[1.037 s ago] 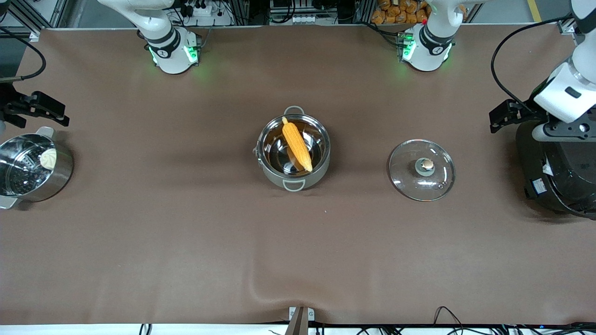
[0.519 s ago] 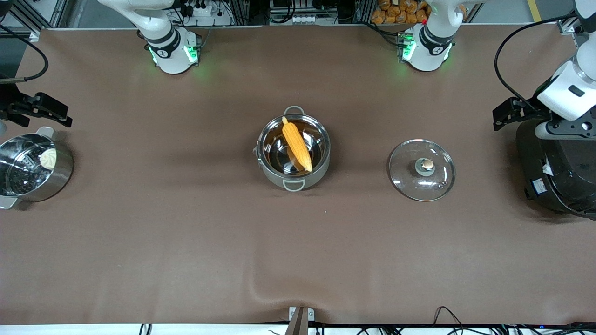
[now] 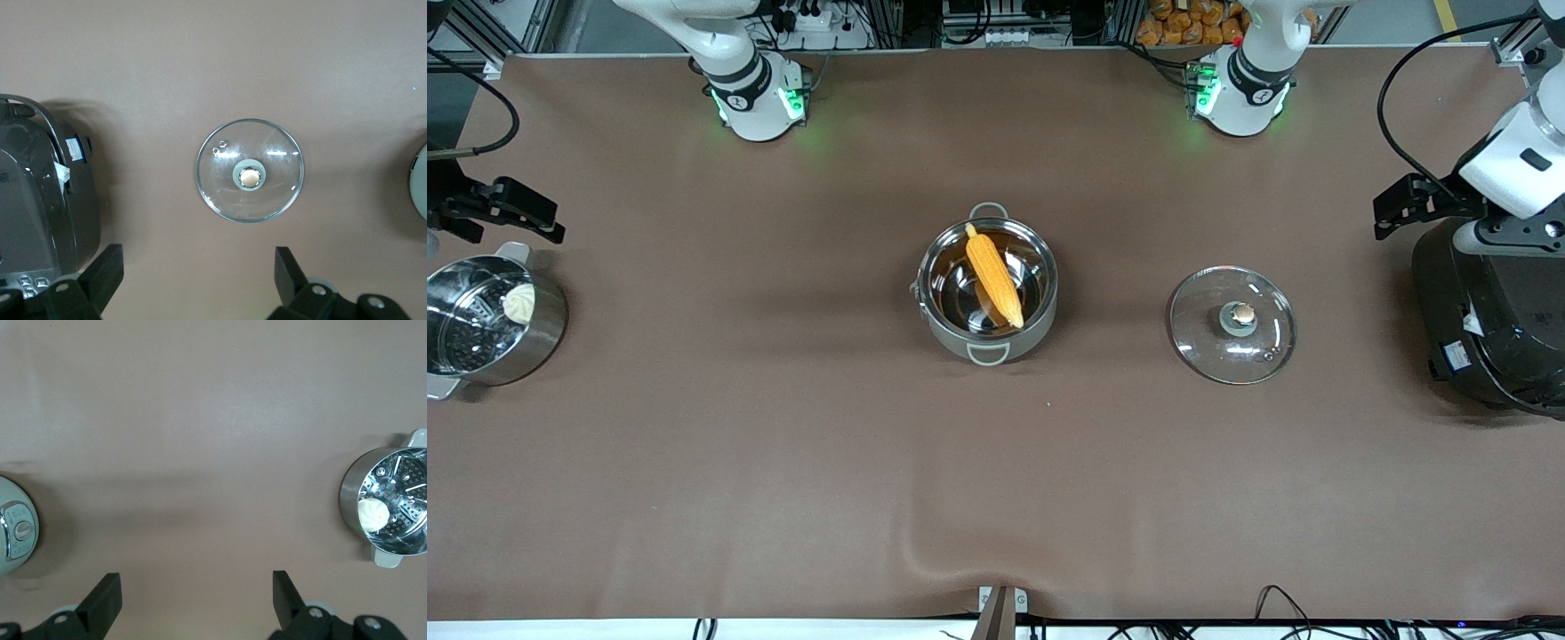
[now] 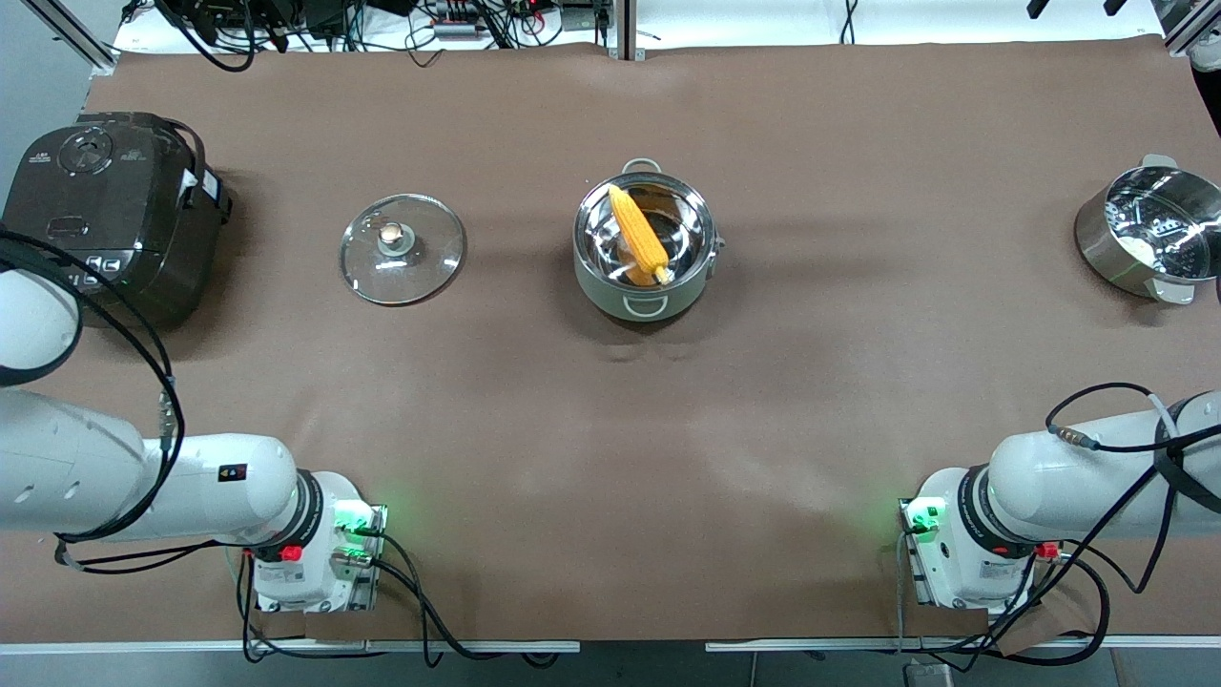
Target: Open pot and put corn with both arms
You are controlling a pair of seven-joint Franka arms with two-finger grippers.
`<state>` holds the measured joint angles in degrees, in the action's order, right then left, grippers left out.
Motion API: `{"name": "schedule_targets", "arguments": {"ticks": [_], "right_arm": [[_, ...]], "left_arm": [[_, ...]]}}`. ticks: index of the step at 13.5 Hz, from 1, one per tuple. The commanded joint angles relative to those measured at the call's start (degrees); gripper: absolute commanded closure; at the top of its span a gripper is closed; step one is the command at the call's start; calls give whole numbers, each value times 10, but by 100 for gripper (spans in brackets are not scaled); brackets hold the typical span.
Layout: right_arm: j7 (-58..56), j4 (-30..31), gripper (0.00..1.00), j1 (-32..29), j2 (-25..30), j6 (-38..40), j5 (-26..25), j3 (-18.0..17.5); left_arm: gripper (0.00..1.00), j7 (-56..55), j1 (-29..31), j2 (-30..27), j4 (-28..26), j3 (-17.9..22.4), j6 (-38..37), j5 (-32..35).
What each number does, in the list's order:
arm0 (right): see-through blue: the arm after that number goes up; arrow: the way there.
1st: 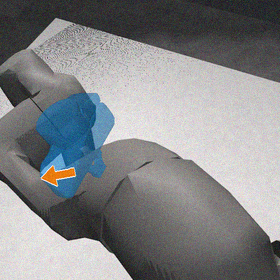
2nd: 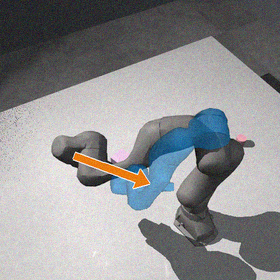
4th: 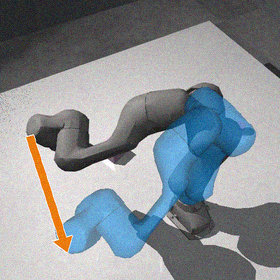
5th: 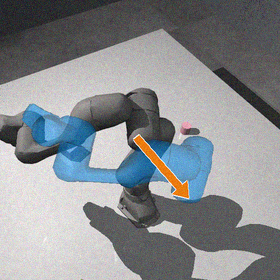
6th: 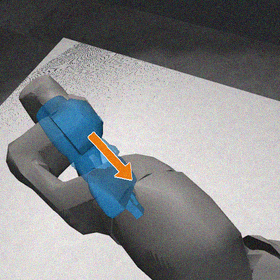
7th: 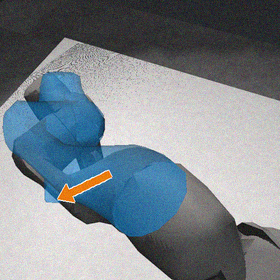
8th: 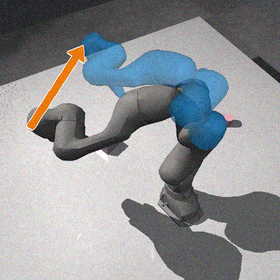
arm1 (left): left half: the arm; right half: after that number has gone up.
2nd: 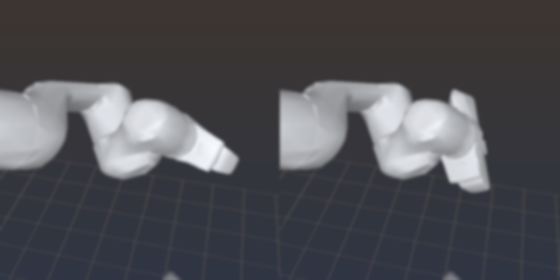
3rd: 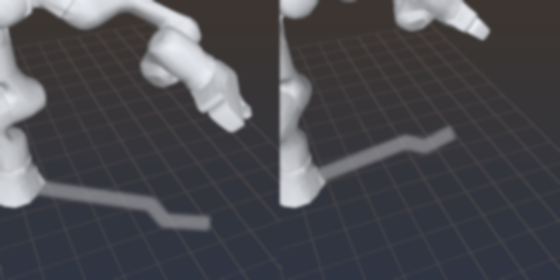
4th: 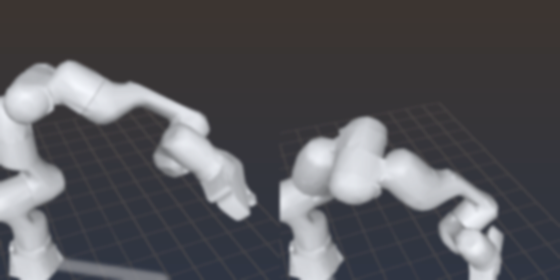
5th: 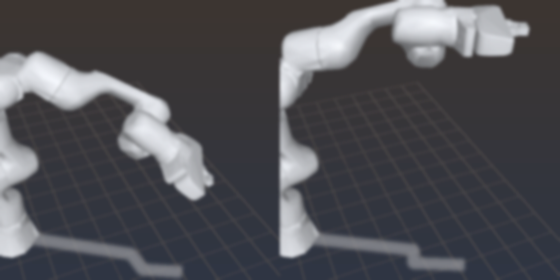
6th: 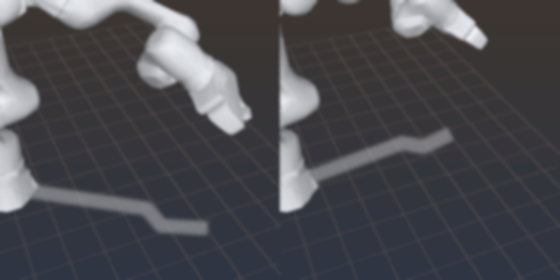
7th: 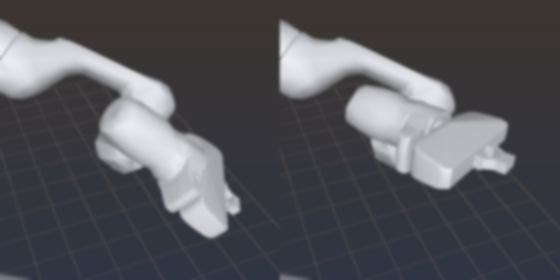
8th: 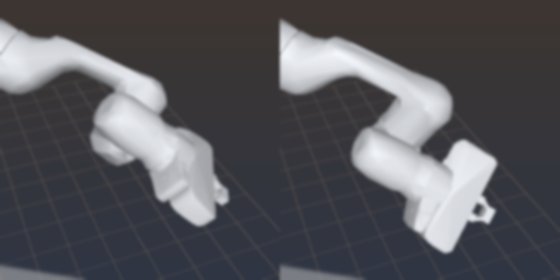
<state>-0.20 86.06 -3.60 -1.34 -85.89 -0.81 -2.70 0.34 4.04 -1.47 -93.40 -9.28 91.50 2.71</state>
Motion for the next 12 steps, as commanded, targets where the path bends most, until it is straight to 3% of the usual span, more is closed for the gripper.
{"name": "schedule_targets", "arguments": {"ticks": [1, 4, 12], "right_arm": [[9, 2, 0, -4, 9, 5, 11, -5], [9, 2, 0, -4, 9, 6, 11, -5], [7, 2, 0, -4, 9, 6, 11, -5]], "left_arm": [[0, 25, -7, -5, 1, 19, -9, -12], [0, -4, -21, 7, 27, 29, -18, -30], [0, -22, -25, 11, 31, 18, -27, -26]]}}
